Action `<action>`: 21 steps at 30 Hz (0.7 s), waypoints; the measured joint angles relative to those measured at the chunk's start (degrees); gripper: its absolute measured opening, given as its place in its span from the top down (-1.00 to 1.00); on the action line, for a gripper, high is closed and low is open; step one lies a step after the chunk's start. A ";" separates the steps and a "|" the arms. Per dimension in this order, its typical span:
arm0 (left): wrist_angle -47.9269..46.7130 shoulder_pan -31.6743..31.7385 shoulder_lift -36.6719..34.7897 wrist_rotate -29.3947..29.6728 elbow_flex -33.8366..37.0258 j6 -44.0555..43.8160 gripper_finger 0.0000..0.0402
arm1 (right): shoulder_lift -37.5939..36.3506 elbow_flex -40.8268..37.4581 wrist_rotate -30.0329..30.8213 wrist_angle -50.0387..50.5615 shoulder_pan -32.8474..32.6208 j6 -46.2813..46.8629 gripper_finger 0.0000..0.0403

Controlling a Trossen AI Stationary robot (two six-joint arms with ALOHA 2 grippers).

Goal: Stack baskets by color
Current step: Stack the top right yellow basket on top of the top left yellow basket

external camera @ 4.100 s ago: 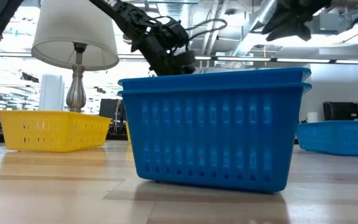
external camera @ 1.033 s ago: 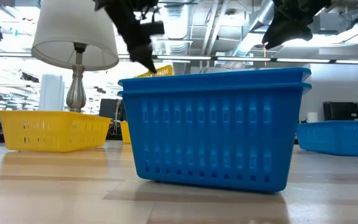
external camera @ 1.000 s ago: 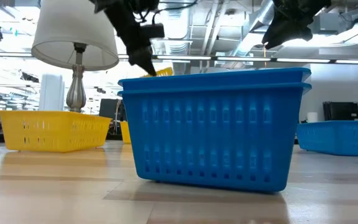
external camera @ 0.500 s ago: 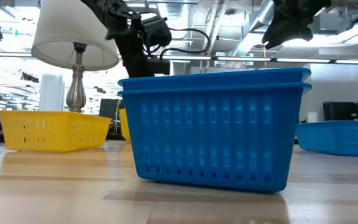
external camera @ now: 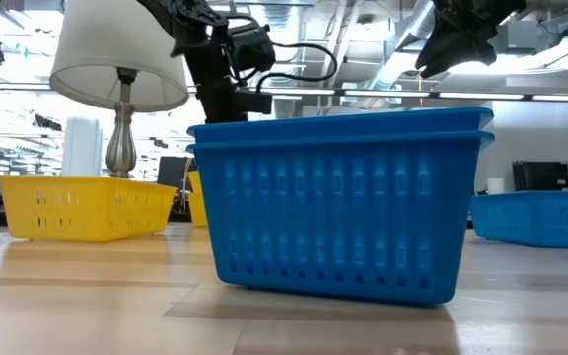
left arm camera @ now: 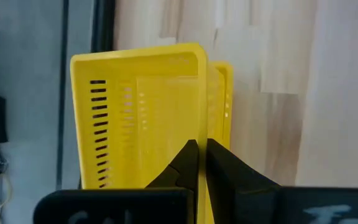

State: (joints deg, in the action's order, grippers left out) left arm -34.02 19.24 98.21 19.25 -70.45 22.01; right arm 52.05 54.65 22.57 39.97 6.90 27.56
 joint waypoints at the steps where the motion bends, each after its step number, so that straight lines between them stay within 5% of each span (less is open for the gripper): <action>1: 0.04 0.21 0.00 -0.59 -0.01 0.34 1.00 | 0.00 0.00 -0.02 0.00 -0.02 -0.01 0.22; 13: 0.58 1.03 0.46 -5.50 0.43 1.76 0.95 | 0.01 0.00 -0.09 0.39 -0.07 -0.19 0.22; 21: -2.67 0.38 0.40 -5.10 0.23 5.75 0.39 | 0.02 0.00 -0.09 0.51 -0.07 -0.16 0.22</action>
State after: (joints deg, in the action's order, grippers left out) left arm -36.69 19.62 98.61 14.15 -70.21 27.75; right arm 52.07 54.65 22.48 40.47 6.83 27.40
